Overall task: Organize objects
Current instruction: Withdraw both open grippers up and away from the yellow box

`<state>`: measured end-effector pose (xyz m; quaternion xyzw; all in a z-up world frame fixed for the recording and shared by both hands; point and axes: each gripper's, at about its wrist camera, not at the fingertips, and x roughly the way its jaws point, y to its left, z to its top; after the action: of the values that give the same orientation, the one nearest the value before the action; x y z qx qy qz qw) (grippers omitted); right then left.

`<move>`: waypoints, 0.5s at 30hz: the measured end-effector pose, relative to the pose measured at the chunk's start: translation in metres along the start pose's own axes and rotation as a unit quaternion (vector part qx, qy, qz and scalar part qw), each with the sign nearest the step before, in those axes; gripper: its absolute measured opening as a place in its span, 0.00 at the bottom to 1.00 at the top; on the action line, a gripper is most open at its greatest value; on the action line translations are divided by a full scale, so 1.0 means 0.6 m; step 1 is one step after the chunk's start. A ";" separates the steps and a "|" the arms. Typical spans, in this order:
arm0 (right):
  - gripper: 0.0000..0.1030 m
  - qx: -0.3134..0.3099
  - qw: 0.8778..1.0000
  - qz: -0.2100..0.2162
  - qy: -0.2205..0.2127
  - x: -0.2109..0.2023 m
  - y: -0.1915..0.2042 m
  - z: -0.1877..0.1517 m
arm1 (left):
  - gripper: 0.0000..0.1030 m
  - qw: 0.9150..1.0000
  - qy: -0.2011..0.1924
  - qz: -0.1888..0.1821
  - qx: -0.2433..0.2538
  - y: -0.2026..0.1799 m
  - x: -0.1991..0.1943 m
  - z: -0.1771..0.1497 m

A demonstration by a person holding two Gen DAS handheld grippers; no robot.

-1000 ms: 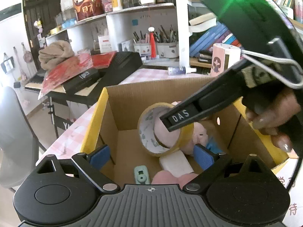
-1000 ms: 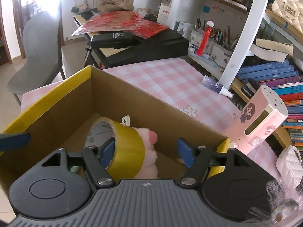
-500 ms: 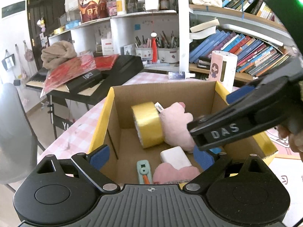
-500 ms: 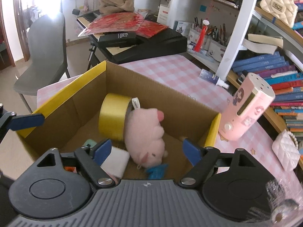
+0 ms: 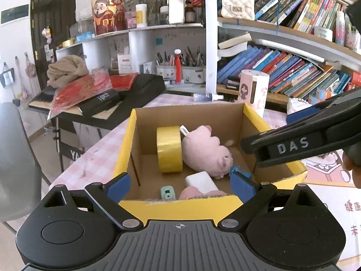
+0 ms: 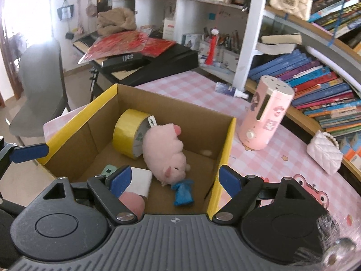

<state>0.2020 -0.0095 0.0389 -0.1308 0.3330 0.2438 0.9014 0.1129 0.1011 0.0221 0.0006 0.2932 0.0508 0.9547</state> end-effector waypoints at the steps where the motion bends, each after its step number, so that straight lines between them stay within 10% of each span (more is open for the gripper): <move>1: 0.81 0.005 1.000 -0.004 -0.006 -0.007 -0.001 -0.003 | 0.94 1.000 -0.002 0.000 -0.001 0.002 -0.006 -0.002; 15: 0.82 0.095 0.990 -0.083 -0.071 -0.099 0.020 -0.093 | 0.94 1.000 0.007 0.003 -0.011 0.028 -0.070 -0.048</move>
<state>0.1269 -0.0424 0.0359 -0.0545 0.2781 0.1446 0.9480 0.0607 0.1129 0.0225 -0.0091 0.2995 0.0572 0.9523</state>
